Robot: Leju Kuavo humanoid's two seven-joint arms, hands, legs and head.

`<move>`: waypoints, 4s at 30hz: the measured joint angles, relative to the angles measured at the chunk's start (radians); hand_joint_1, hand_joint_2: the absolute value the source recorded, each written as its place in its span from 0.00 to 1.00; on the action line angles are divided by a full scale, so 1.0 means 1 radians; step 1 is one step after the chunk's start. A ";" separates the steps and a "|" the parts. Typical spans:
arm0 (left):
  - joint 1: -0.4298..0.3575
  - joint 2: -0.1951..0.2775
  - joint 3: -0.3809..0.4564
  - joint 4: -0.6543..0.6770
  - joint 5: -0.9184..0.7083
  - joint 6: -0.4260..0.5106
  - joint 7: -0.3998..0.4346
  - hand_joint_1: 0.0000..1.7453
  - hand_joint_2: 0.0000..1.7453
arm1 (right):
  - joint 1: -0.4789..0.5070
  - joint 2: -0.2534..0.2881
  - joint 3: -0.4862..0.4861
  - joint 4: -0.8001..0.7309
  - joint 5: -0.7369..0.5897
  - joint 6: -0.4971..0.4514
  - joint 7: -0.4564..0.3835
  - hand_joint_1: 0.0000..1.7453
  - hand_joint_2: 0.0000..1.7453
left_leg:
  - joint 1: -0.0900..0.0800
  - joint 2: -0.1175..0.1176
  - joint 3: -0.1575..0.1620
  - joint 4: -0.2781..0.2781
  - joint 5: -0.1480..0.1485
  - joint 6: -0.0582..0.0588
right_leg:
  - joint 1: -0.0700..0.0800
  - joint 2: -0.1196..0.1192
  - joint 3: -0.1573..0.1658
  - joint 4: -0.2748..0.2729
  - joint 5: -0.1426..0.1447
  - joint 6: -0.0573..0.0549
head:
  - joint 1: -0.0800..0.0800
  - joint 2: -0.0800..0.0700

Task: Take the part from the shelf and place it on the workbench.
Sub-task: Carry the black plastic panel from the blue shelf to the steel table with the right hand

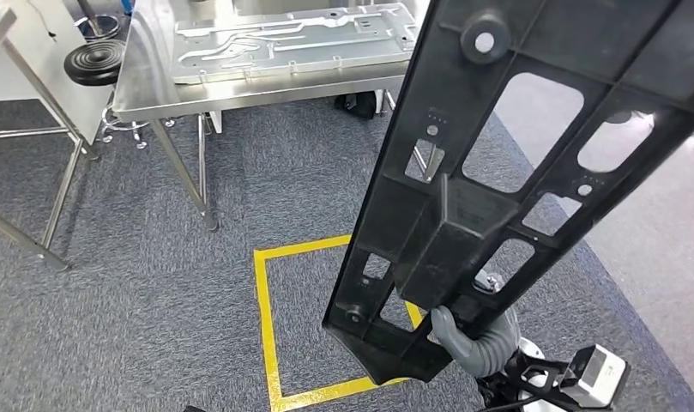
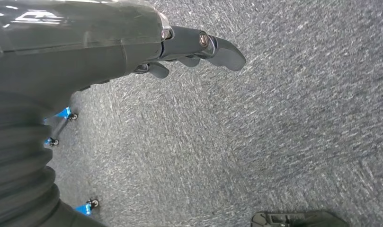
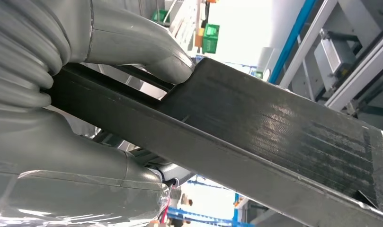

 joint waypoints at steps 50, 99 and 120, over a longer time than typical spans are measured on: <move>0.002 -0.002 0.028 -0.001 -0.004 -0.001 -0.025 0.00 1.00 | 0.016 0.004 -0.004 0.018 -0.007 -0.006 -0.013 1.00 1.00 | -0.002 0.016 -0.082 0.192 -0.058 -0.039 | 0.013 -0.022 0.135 -0.234 0.093 -0.062 | -0.001 0.000; -0.003 -0.010 0.055 -0.001 -0.017 0.013 -0.016 0.00 1.00 | -0.011 0.004 0.003 0.046 -0.001 -0.009 0.000 1.00 1.00 | -0.012 0.010 0.009 0.007 -0.008 -0.016 | 0.001 -0.015 0.119 -0.231 0.109 -0.017 | 0.000 0.000; -0.001 -0.011 0.055 -0.001 -0.028 0.012 -0.017 0.00 1.00 | 0.003 0.005 0.006 0.019 0.004 -0.022 0.009 1.00 1.00 | -0.006 0.006 -0.015 0.009 0.020 0.003 | 0.000 -0.010 0.163 -0.152 0.003 -0.006 | 0.000 0.000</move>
